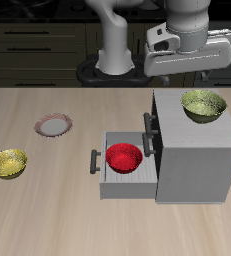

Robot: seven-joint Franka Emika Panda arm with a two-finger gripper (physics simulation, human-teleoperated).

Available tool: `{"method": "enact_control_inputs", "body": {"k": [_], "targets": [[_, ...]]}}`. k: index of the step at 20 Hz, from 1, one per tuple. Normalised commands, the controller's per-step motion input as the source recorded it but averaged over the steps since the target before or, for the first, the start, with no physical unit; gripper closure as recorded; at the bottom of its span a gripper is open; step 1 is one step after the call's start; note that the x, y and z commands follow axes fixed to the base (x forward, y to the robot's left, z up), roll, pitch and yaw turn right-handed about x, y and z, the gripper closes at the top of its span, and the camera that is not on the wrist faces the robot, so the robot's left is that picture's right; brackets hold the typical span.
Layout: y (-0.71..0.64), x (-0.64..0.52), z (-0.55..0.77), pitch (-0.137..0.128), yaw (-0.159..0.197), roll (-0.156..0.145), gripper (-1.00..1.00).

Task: Place the green bowl on the plate

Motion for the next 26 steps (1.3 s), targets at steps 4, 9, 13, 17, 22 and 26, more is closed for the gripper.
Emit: {"method": "enact_control_inputs", "body": {"k": [4, 9, 13, 17, 22, 26], "targets": [[0.02, 0.14, 0.05, -0.013, -0.012, 0.002, -1.0], [-0.01, 0.17, 0.04, -0.02, -0.008, -0.015, -1.0], [-0.05, 0.12, -0.08, 0.003, 0.002, -0.001, -1.0], [-0.07, 0.07, -0.18, 0.027, -0.001, -0.02, -1.0], [0.02, 0.03, -0.26, 0.059, -0.031, 0.002, -1.0], [0.08, 0.0, -0.22, 0.039, -0.012, 0.031, -1.0]]}}
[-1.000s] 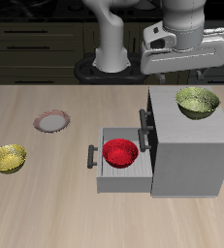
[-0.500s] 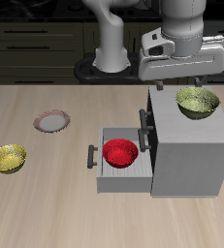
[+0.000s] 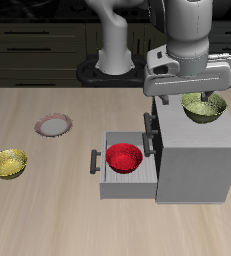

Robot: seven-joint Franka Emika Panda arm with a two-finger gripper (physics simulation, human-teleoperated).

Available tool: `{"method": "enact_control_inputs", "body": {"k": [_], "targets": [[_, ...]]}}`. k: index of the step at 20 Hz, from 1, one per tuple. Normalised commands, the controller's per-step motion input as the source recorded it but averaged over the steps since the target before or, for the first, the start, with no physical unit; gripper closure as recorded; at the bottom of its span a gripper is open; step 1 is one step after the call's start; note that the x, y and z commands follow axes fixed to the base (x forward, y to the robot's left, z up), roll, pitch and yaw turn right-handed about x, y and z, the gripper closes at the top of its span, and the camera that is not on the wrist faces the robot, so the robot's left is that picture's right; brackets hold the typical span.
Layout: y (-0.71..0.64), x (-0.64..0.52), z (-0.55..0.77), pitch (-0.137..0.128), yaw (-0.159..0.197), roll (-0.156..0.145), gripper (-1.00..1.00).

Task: Place the green bowl on the plate

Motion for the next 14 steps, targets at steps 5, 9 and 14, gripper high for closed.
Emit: {"method": "enact_control_inputs", "body": {"k": [5, 9, 14], "targets": [[0.04, -0.02, -0.11, 0.023, -0.025, 0.038, -1.0], [-0.02, -0.01, -0.34, 0.042, -0.018, 0.013, -1.0], [-0.06, -0.01, -0.21, 0.037, -0.013, 0.009, -1.0]]}}
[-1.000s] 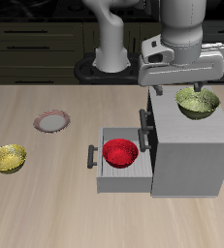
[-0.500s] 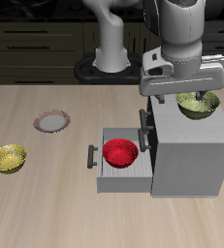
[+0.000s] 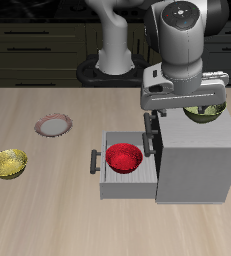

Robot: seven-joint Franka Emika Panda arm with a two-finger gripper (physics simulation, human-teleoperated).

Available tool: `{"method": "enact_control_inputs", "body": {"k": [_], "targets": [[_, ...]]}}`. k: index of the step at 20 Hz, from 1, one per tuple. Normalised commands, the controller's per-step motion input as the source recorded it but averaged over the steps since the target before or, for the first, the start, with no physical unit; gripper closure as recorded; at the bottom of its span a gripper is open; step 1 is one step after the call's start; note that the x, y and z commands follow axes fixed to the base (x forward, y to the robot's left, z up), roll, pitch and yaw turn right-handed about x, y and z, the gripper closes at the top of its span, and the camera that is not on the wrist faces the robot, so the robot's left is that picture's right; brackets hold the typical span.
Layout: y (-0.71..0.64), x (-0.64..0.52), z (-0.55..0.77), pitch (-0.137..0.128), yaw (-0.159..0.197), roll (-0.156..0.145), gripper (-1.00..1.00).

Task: Place the green bowl on the plate

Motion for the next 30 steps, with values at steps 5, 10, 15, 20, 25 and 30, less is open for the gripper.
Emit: {"method": "enact_control_inputs", "body": {"k": [5, 10, 15, 20, 25, 30], "targets": [[0.04, -0.02, -0.16, 0.052, -0.049, 0.074, -1.0], [0.11, -0.06, 0.01, -0.024, 0.011, 0.03, 1.0], [0.07, -0.04, 0.05, -0.018, 0.009, 0.021, 1.0], [-0.01, -0.04, 0.05, -0.013, 0.0, 0.008, 1.0], [-0.02, -0.1, 0.12, -0.031, 0.007, 0.011, 1.0], [-0.06, -0.16, 0.19, -0.041, 0.011, 0.004, 1.0]]}}
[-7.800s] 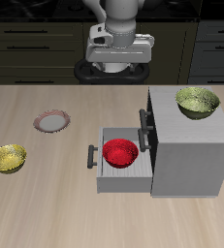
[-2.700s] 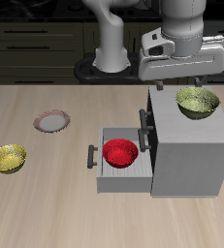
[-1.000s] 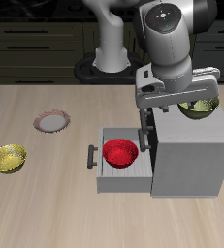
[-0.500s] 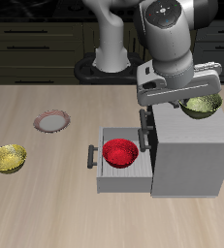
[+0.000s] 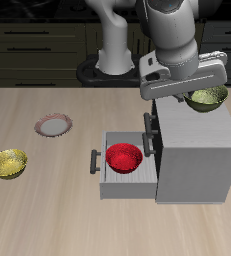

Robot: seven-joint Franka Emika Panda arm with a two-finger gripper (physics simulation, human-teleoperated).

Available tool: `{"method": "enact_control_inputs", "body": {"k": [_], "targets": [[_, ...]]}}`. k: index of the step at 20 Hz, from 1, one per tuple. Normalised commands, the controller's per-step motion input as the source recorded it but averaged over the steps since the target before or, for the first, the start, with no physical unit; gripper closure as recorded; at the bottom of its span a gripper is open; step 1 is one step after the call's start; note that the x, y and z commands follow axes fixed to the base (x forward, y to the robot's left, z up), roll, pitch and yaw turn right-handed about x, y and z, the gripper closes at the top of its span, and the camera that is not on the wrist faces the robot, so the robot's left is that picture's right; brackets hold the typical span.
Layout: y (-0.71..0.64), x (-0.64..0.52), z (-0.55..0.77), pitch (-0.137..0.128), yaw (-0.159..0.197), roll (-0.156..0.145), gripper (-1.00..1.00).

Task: Place the green bowl on the plate

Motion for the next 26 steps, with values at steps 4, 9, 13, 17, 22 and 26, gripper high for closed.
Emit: {"method": "enact_control_inputs", "body": {"k": [4, 9, 13, 17, 22, 26], "targets": [[-0.21, -0.22, 0.18, -0.044, 0.025, -0.019, 1.0], [-0.26, -0.23, 0.03, -0.017, 0.013, -0.012, 1.0], [-0.37, -0.18, 0.01, -0.015, 0.005, -0.045, 1.0], [-0.43, -0.17, 0.02, -0.009, -0.019, -0.059, 1.0], [-0.36, -0.16, 0.02, -0.018, -0.011, -0.045, 1.0], [-0.49, -0.26, 0.0, -0.01, -0.012, -0.056, 1.0]]}}
